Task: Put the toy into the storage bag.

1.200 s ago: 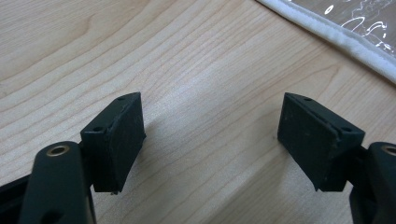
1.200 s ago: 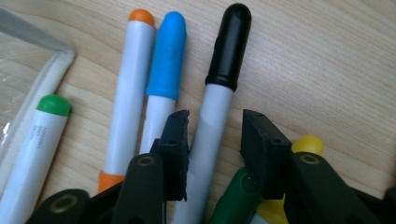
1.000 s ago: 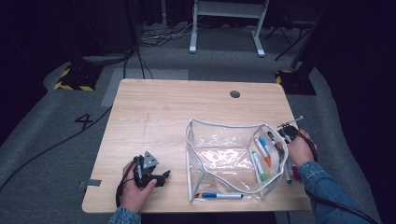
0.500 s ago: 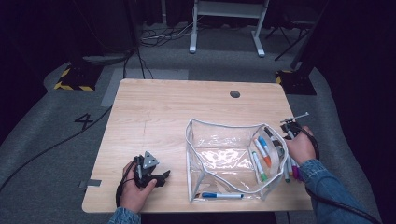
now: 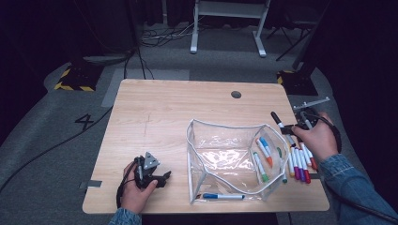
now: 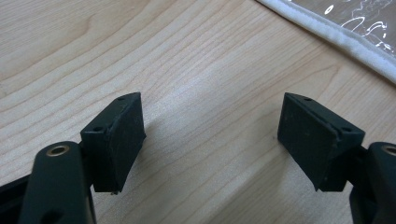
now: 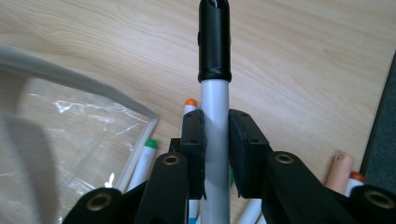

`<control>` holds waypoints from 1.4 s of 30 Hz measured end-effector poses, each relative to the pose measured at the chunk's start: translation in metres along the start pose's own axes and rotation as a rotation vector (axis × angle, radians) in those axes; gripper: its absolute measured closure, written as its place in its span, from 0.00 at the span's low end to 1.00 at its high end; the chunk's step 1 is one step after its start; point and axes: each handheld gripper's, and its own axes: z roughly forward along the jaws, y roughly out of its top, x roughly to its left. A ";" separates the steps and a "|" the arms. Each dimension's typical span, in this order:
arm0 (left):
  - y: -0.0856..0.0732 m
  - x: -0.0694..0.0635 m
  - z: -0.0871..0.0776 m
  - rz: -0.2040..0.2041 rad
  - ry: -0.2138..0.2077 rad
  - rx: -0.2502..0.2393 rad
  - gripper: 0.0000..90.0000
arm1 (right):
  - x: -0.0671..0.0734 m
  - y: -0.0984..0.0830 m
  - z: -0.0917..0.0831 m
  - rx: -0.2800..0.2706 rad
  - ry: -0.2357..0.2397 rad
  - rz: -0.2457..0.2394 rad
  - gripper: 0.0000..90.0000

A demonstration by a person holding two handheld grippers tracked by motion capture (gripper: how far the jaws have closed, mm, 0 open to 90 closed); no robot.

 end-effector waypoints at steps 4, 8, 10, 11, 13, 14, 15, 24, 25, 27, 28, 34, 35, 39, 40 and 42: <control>0.000 0.000 0.000 0.000 0.000 0.000 0.26 | 0.010 0.011 -0.026 -0.042 0.013 -0.040 0.85; 0.000 0.000 0.000 0.000 -0.001 0.001 0.26 | 0.024 0.021 -0.049 -0.072 0.025 -0.099 0.85; 0.000 0.000 0.000 0.000 -0.001 0.001 0.26 | 0.033 0.025 -0.059 -0.091 0.035 -0.130 0.85; 0.000 0.000 0.000 0.000 0.000 0.000 0.26 | 0.044 0.028 -0.068 -0.107 0.052 -0.169 0.85; 0.000 0.000 0.000 0.000 -0.001 0.001 0.26 | 0.055 0.031 -0.075 -0.117 0.069 -0.212 0.85; 0.000 0.000 0.000 0.000 -0.001 0.001 0.26 | 0.055 0.031 -0.075 -0.117 0.069 -0.212 0.85; 0.000 0.000 0.000 0.000 0.000 0.000 0.26 | 0.062 0.032 -0.077 -0.120 0.080 -0.235 0.85; 0.000 0.000 0.000 0.000 -0.001 0.001 0.26 | 0.116 0.035 -0.080 -0.077 0.211 -0.427 0.85; 0.000 0.000 0.000 0.000 0.000 0.000 0.26 | 0.123 0.035 -0.079 -0.067 0.231 -0.448 0.85; 0.000 0.000 0.000 0.000 0.000 0.000 0.26 | 0.132 0.035 -0.076 -0.058 0.248 -0.486 0.85; 0.000 0.000 0.000 0.000 -0.001 0.001 0.26 | 0.137 0.035 -0.075 -0.047 0.261 -0.499 0.85; 0.000 0.000 0.000 0.000 -0.001 0.001 0.26 | 0.163 0.033 -0.061 0.013 0.331 -0.598 0.85; 0.000 0.000 0.000 0.000 0.000 0.000 0.26 | 0.168 0.032 -0.058 0.031 0.340 -0.614 0.85; 0.000 0.000 0.000 0.000 0.000 0.000 0.26 | 0.183 0.031 -0.044 0.091 0.364 -0.680 0.85; 0.000 0.000 0.000 0.000 -0.001 0.001 0.26 | 0.183 0.031 -0.044 0.091 0.364 -0.680 0.85; 0.000 0.000 0.000 0.000 -0.001 0.001 0.26 | 0.192 0.029 -0.035 0.119 0.382 -0.711 0.85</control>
